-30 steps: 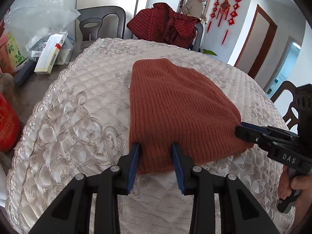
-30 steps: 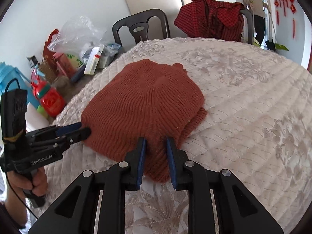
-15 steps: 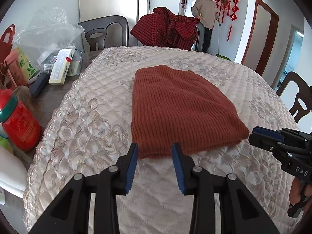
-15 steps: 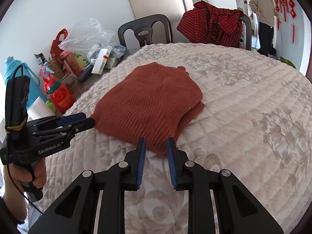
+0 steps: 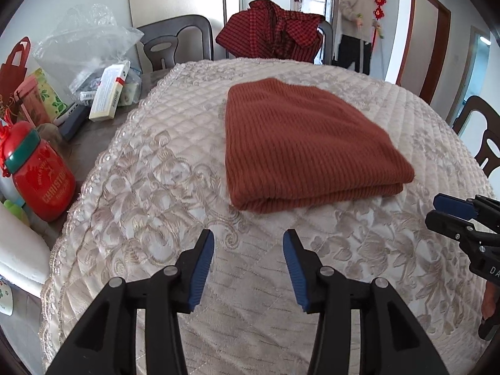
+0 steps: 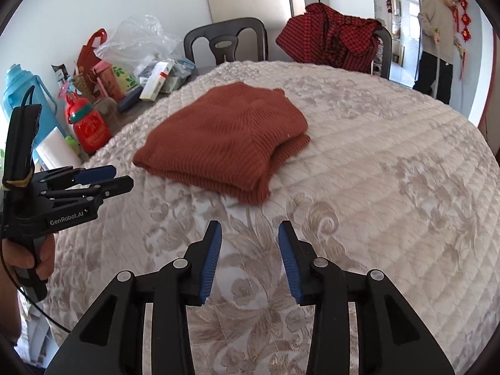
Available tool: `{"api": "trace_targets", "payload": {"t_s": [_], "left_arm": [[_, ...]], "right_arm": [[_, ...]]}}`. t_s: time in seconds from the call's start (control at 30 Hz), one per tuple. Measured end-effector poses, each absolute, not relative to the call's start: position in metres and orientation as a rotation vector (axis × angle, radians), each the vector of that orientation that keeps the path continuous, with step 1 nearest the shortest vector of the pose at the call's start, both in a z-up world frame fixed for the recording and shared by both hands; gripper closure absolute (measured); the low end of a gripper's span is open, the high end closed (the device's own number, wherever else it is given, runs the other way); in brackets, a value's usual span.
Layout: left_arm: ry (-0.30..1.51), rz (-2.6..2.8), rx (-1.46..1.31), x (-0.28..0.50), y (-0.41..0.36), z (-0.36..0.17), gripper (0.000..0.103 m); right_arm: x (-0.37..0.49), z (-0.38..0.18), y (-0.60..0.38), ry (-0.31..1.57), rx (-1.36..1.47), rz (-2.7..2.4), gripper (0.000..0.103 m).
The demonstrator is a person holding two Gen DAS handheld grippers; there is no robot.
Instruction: Fold small clothes
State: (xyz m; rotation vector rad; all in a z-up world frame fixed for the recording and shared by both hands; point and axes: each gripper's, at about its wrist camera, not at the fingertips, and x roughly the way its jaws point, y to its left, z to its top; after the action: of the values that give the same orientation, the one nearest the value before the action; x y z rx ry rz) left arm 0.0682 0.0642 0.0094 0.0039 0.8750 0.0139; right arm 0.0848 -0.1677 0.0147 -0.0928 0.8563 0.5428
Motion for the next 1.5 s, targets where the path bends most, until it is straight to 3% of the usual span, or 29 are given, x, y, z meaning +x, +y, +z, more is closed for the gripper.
{"api": "trace_targets", "payload": {"t_s": [0.2,0.27,0.47,0.73,1.5], "left_arm": [[0.901,0.029,0.016,0.073,0.067,-0.001,0.053],[0.894,0.035,0.023,0.073,0.067,-0.002,0.048],[0.887,0.037,0.011,0.073,0.07,-0.003,0.043],[0.888,0.032,0.005,0.074,0.071,-0.004,0.041],[0.888,0.037,0.012,0.074,0.071,-0.003,0.04]], "right_arm": [[0.086,0.006,-0.162,0.874,-0.137,0.521,0.064],[0.088,0.002,-0.162,0.886,-0.152,0.507,0.064],[0.091,-0.002,-0.163,0.903,-0.145,0.5,0.064],[0.09,-0.004,-0.154,0.895,-0.197,0.473,0.059],[0.09,-0.005,-0.155,0.898,-0.184,0.478,0.057]]}}
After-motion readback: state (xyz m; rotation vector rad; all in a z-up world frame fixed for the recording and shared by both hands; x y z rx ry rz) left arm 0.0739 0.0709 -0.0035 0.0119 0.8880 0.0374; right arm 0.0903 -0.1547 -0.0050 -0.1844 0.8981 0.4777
